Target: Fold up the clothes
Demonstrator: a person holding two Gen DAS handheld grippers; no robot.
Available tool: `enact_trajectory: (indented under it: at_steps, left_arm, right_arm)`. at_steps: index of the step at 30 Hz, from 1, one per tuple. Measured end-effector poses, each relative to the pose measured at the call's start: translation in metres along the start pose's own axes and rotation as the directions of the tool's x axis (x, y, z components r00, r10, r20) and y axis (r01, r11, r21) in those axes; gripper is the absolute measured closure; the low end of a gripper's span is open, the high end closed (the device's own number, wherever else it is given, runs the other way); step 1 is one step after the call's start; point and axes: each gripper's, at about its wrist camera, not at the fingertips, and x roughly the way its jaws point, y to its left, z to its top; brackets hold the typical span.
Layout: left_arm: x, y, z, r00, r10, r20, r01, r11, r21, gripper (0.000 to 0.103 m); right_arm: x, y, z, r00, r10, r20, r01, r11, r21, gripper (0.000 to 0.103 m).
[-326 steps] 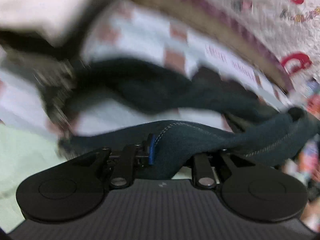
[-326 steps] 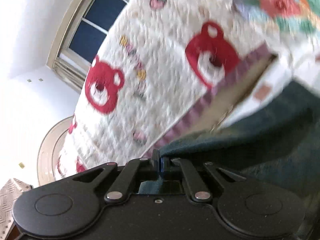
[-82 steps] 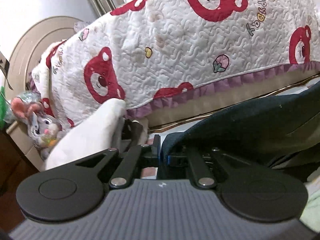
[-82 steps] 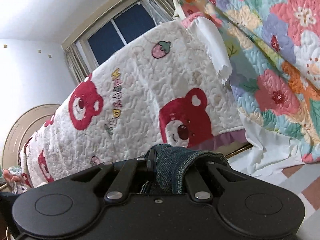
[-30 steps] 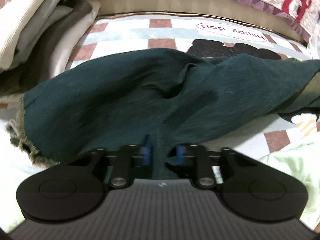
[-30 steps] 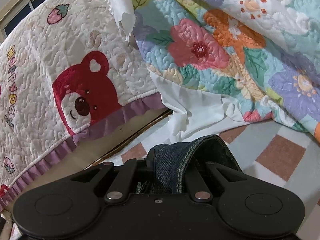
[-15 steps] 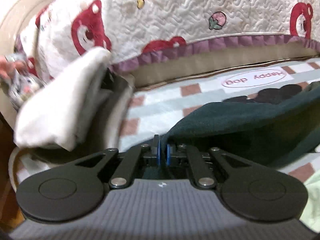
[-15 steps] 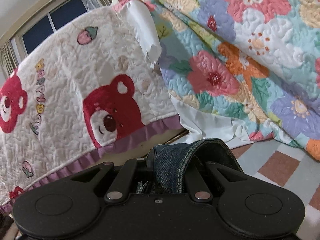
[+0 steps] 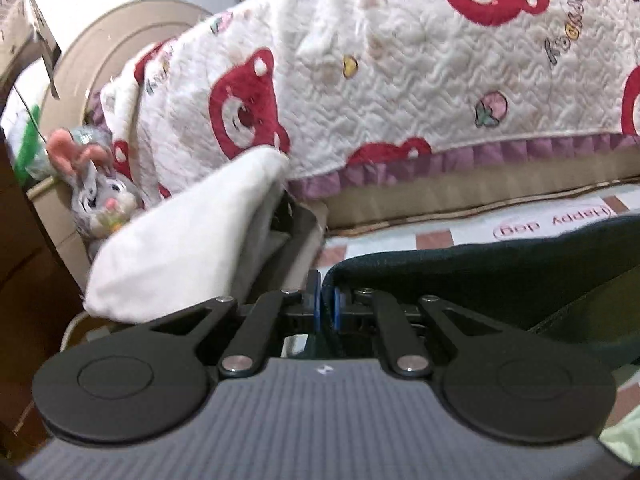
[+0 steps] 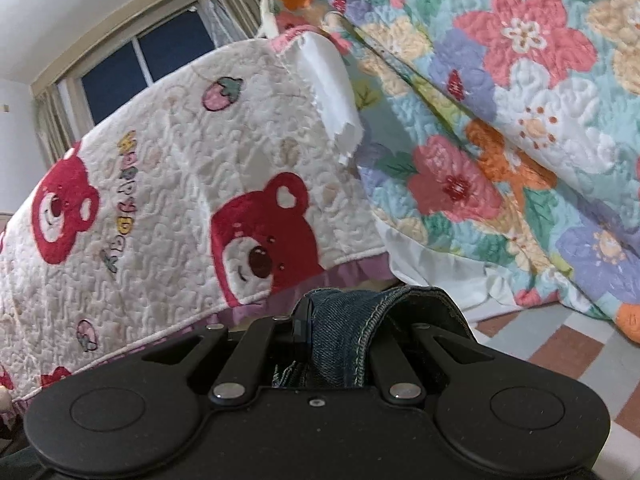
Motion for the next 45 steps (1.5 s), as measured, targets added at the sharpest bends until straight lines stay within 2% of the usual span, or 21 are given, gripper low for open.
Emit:
enact_trajectory:
  at_steps: [4, 7, 8, 12, 15, 16, 20, 22, 25, 26, 27, 28, 29, 30, 31, 32, 34, 36, 39, 41, 45]
  left_arm:
    - [-0.006, 0.014, 0.020, 0.999, -0.018, 0.027, 0.018, 0.999, -0.029, 0.097]
    - [-0.005, 0.026, 0.031, 0.999, -0.036, 0.029, 0.037, 0.998, -0.045, 0.097]
    - [-0.003, 0.029, 0.035, 0.999, -0.037, 0.027, 0.038, 0.998, -0.049, 0.097]
    - [0.022, 0.037, 0.063, 0.997, -0.075, -0.017, 0.074, 0.995, -0.067, 0.097]
    - [0.061, 0.039, 0.089, 0.984, -0.148, -0.100, 0.135, 0.983, -0.122, 0.098]
    - [0.075, 0.033, 0.095, 0.981, -0.155, -0.119, 0.142, 0.983, -0.112, 0.098]
    - [0.129, 0.009, 0.125, 0.989, -0.094, -0.113, 0.099, 0.994, 0.041, 0.098]
    - [0.159, 0.004, 0.145, 0.990, -0.079, -0.117, 0.086, 0.995, 0.056, 0.098]
    - [0.218, -0.011, 0.164, 0.989, -0.014, -0.150, 0.027, 0.997, 0.079, 0.098]
    - [0.241, -0.017, 0.165, 0.983, 0.018, -0.184, -0.003, 0.997, 0.080, 0.093]
    - [0.263, -0.022, 0.162, 0.972, 0.042, -0.230, -0.025, 0.997, 0.077, 0.085]
    - [0.285, -0.027, 0.155, 0.959, 0.061, -0.278, -0.043, 0.996, 0.072, 0.077]
    - [0.304, -0.033, 0.145, 0.943, 0.074, -0.324, -0.055, 0.996, 0.067, 0.065]
    - [0.316, -0.040, 0.132, 0.932, 0.069, -0.356, -0.049, 0.997, 0.066, 0.063]
    - [0.320, -0.049, 0.118, 0.929, 0.058, -0.365, -0.033, 0.997, 0.072, 0.061]
    - [0.321, -0.057, 0.105, 0.931, 0.048, -0.363, -0.018, 0.996, 0.086, 0.061]
    - [0.309, -0.071, 0.083, 0.944, 0.033, -0.328, 0.012, 0.991, 0.136, 0.061]
    - [0.289, -0.076, 0.066, 0.948, 0.000, -0.317, 0.048, 0.988, 0.144, 0.057]
    - [0.254, -0.063, 0.049, 0.943, -0.092, -0.319, 0.113, 0.992, 0.049, 0.055]
    - [0.228, -0.057, 0.041, 0.940, -0.128, -0.315, 0.136, 0.991, 0.001, 0.053]
    - [0.173, -0.043, 0.019, 0.938, -0.186, -0.293, 0.163, 0.981, -0.102, 0.048]
  right_arm:
    - [-0.016, 0.013, 0.009, 0.998, 0.032, 0.046, -0.029, 0.998, -0.060, 0.096]
    - [-0.026, 0.007, 0.027, 0.995, 0.065, 0.082, -0.067, 0.998, 0.021, 0.096]
    - [-0.026, 0.008, 0.030, 0.994, 0.066, 0.083, -0.067, 0.998, 0.008, 0.096]
    - [-0.002, 0.014, 0.036, 0.997, 0.072, 0.010, -0.071, 0.996, -0.058, 0.096]
    - [0.023, 0.021, 0.041, 0.996, 0.084, -0.034, -0.088, 0.983, -0.160, 0.096]
    - [0.035, 0.022, 0.044, 0.995, 0.087, -0.050, -0.095, 0.980, -0.174, 0.096]
    - [0.086, 0.025, 0.062, 0.989, 0.101, -0.109, -0.123, 0.970, -0.212, 0.096]
    - [0.112, 0.023, 0.078, 0.982, 0.145, -0.121, -0.161, 0.978, -0.131, 0.097]
    - [0.167, 0.029, 0.092, 0.982, 0.116, -0.148, -0.143, 0.972, -0.189, 0.096]
    - [0.193, 0.044, 0.087, 0.973, 0.105, -0.204, -0.147, 0.968, -0.202, 0.093]
    - [0.216, 0.055, 0.079, 0.960, 0.089, -0.264, -0.147, 0.967, -0.209, 0.091]
    - [0.236, 0.060, 0.070, 0.947, 0.042, -0.317, -0.119, 0.967, -0.225, 0.084]
    - [0.255, 0.065, 0.061, 0.930, -0.005, -0.369, -0.091, 0.966, -0.243, 0.072]
    - [0.270, 0.071, 0.050, 0.908, -0.074, -0.413, -0.043, 0.963, -0.267, 0.068]
    - [0.280, 0.074, 0.040, 0.883, -0.132, -0.451, -0.004, 0.957, -0.289, 0.066]
    - [0.281, 0.078, 0.032, 0.874, -0.168, -0.456, 0.021, 0.951, -0.309, 0.065]
    - [0.272, 0.084, 0.023, 0.876, -0.187, -0.444, 0.036, 0.945, -0.326, 0.059]
    - [0.251, 0.086, 0.021, 0.885, -0.190, -0.425, 0.054, 0.949, -0.312, 0.057]
    - [0.205, 0.082, 0.022, 0.902, -0.176, -0.394, 0.066, 0.959, -0.275, 0.055]
    - [0.165, 0.068, 0.021, 0.912, -0.113, -0.395, 0.041, 0.982, -0.187, 0.051]
    - [0.084, 0.032, -0.019, 0.928, -0.026, -0.372, 0.046, 0.998, 0.046, 0.046]
